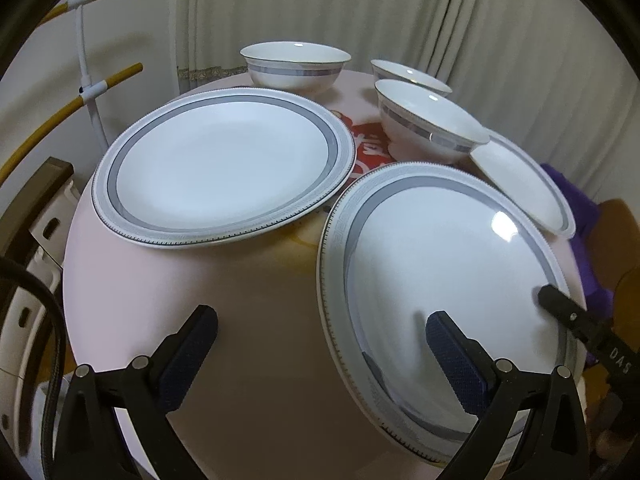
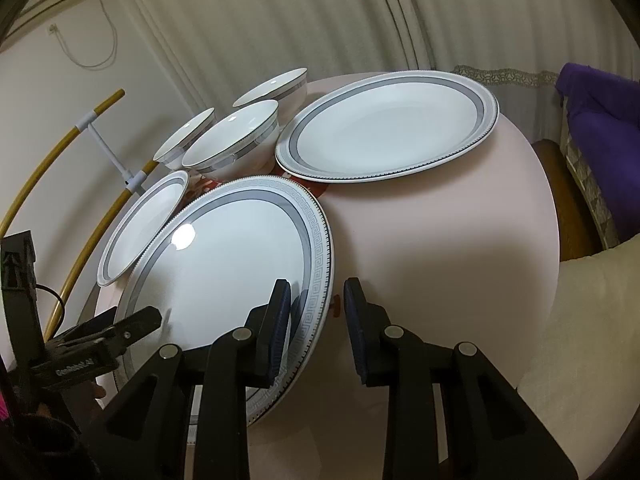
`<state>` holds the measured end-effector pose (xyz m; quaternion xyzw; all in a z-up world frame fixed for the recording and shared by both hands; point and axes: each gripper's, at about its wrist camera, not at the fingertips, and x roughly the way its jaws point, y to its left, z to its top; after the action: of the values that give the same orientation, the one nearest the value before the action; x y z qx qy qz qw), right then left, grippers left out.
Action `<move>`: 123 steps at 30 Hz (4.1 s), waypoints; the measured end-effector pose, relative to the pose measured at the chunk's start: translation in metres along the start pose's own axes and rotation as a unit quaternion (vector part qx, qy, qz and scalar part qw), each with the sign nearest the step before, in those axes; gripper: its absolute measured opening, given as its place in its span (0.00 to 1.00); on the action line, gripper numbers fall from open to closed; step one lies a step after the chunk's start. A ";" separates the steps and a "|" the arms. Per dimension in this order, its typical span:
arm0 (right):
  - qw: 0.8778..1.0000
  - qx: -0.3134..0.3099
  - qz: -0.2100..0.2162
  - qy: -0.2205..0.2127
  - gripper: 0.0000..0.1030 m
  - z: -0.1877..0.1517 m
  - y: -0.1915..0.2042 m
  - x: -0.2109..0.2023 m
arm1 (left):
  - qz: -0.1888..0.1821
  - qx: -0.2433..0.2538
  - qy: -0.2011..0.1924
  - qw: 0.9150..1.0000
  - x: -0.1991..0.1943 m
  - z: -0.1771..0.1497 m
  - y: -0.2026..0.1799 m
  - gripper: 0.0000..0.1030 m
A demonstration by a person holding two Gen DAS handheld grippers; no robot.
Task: Organize plates and bowls
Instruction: 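Close the right tool on a grey-rimmed plate rim while the left tool grips it too, then lift the grey-rimmed plate off the table with both tools, then carry the plate over another grey-rimmed plate and lower it on top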
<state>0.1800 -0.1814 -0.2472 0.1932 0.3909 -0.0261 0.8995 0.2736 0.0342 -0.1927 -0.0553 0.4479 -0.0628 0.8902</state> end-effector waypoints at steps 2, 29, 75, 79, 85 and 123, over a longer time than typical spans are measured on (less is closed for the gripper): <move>1.000 0.000 0.000 -0.001 0.27 0.000 0.000 0.000 | -0.010 -0.017 -0.008 1.000 -0.002 -0.001 0.004 0.99; 1.000 0.001 0.018 -0.001 0.18 -0.006 0.003 0.000 | -0.084 -0.036 0.009 0.996 -0.004 0.001 0.017 0.19; 0.996 -0.063 0.059 -0.013 0.18 0.015 0.079 -0.005 | -0.071 -0.055 -0.102 0.991 -0.098 -0.007 0.088 0.13; 0.994 -0.083 0.075 -0.007 0.18 0.023 0.103 0.011 | -0.050 -0.066 -0.109 0.991 -0.101 -0.005 0.108 0.13; 0.991 -0.109 0.077 0.006 0.18 0.035 0.131 0.041 | -0.034 -0.086 -0.101 0.991 -0.088 0.001 0.123 0.14; 0.990 -0.126 0.046 0.034 0.21 0.061 0.154 0.115 | -0.026 -0.102 -0.075 0.992 -0.009 0.053 0.144 0.16</move>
<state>0.3329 -0.0499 -0.2413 0.0967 0.4125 0.0715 0.9030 0.3202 0.1802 -0.1762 -0.1623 0.3824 -0.0356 0.9089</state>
